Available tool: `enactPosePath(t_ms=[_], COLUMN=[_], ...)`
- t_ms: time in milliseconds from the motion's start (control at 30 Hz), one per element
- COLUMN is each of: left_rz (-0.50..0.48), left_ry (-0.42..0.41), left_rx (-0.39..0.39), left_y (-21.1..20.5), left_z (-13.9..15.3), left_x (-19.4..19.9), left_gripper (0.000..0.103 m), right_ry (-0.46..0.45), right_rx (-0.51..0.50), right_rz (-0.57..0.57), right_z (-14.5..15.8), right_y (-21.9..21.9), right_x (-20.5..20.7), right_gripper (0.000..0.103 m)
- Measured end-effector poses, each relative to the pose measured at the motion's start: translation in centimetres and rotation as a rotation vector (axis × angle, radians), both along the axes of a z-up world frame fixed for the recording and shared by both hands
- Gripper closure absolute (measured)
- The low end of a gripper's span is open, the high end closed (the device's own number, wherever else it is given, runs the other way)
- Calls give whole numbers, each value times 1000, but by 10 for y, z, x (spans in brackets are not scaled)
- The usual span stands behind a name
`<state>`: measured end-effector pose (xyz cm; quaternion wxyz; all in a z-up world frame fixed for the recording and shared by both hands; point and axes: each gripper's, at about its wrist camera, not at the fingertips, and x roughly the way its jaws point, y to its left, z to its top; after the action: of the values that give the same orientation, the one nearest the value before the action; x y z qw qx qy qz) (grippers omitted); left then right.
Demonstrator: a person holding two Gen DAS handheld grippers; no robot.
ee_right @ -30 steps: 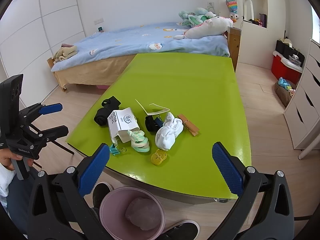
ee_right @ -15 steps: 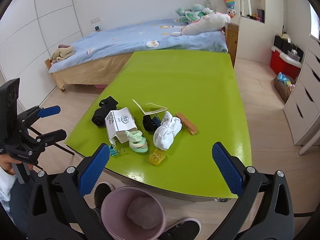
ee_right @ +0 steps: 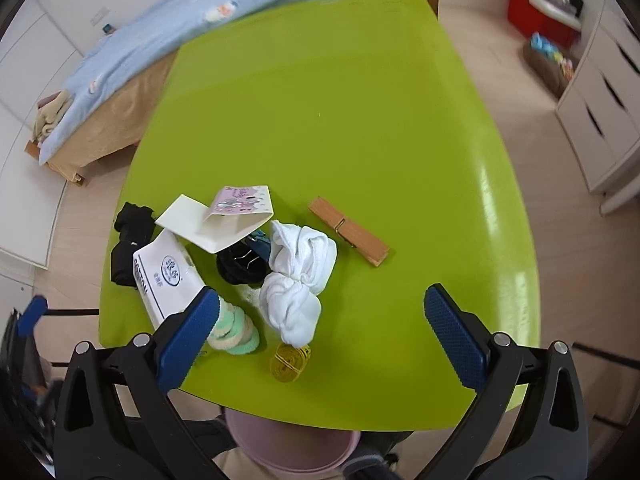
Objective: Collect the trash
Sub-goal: 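Grasp the white rolled sock with the right gripper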
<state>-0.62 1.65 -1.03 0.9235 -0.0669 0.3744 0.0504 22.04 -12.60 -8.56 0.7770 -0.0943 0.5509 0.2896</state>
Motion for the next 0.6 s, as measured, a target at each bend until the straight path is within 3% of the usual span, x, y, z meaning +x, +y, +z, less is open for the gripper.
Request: enactPosePath(t_ms=[100, 200, 267, 400, 600], left_rz=[-1, 4, 10, 18, 53], left_ry=[-6, -8, -8, -1, 13], left_rx=[0, -5, -11, -22, -38], left_y=[1, 3, 4, 6, 11], left_z=[1, 1, 1, 0, -3], left_x=[-2, -3, -4, -4, -1], left_gripper=[5, 5, 5, 5, 5], right_ry=[38, 75, 100, 125, 84], right_rx=[1, -2, 13, 59, 106], right_rz=[-27, -29, -27, -20, 4], right_z=[-6, -12, -17, -17, 4], right_y=[2, 3, 3, 0, -8], right_x=[6, 7, 6, 5, -3], right_gripper=[4, 31, 41, 72, 74])
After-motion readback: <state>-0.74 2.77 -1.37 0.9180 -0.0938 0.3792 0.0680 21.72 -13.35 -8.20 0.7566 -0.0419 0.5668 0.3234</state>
